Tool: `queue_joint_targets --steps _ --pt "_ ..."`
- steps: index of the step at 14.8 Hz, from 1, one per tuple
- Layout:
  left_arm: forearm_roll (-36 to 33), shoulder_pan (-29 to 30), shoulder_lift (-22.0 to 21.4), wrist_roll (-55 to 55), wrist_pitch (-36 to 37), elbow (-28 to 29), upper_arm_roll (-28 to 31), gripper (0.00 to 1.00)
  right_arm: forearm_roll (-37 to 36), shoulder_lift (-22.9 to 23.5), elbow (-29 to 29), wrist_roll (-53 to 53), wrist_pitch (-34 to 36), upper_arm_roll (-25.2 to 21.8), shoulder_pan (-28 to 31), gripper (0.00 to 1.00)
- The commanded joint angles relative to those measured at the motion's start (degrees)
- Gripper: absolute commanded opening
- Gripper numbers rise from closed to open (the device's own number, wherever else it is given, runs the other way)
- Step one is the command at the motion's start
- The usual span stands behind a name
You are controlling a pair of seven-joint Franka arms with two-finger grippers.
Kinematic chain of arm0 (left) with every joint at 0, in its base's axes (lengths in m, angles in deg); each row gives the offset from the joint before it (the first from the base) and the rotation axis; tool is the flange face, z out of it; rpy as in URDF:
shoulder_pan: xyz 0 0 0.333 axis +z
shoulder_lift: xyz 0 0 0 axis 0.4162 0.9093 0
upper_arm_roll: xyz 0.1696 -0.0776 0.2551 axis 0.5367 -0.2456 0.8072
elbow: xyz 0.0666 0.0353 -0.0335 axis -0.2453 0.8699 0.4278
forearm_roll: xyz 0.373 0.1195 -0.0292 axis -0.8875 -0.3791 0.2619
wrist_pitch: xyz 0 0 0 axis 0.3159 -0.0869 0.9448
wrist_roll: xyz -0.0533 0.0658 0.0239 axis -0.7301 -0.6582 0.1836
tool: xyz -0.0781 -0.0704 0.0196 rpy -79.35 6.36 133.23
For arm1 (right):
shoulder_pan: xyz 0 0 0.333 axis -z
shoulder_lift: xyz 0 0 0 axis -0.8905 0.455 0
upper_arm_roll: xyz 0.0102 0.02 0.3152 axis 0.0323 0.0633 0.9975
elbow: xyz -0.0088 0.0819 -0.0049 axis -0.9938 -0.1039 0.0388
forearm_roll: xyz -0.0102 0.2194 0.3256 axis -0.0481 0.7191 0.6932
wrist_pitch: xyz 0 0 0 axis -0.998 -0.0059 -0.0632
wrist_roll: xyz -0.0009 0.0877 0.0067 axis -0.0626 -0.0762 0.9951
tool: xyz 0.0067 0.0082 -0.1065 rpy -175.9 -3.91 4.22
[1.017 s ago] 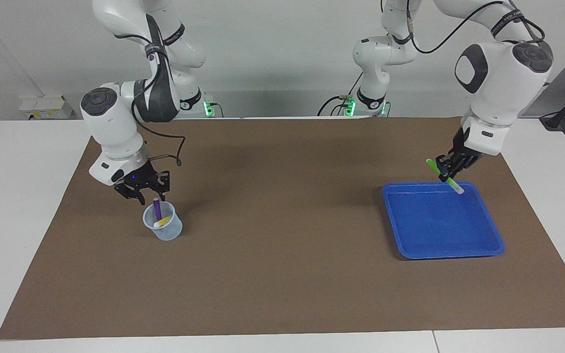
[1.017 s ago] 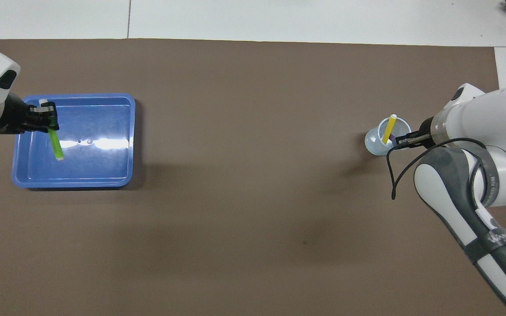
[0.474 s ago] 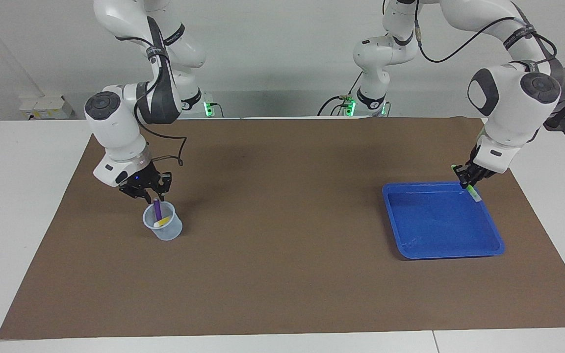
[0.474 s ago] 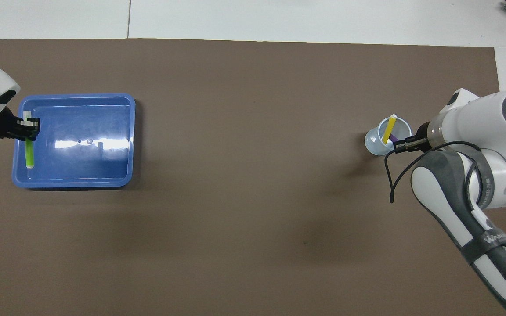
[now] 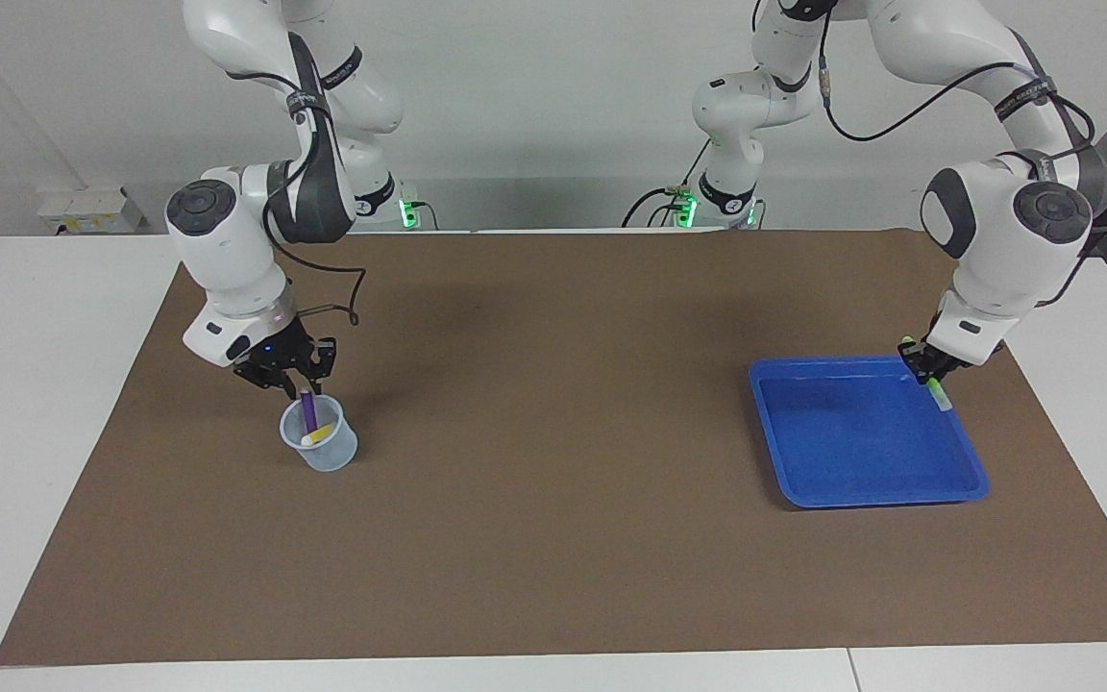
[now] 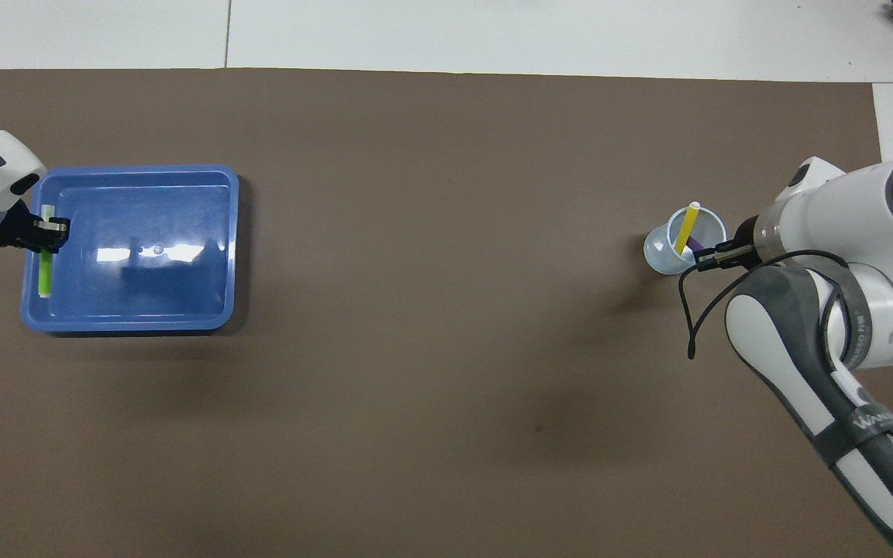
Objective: Right arm passes pens to left for tray arrangement
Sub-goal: 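Open the left gripper to release the green pen in the tray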
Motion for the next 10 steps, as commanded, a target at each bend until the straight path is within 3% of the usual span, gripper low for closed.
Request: queue_joint_targets --steps 1,10 --pt "2.22 0.9 3.55 0.86 -3.37 -1.28 -0.6 0.0 -1.16 -0.74 0.89 1.33 -0.06 0.18 0.61 0.31" --pt "3.54 3.1 6.37 1.39 -10.57 0.21 -0.51 0.0 -1.95 -0.04 0.89 1.24 -0.59 0.18 0.96 0.25"
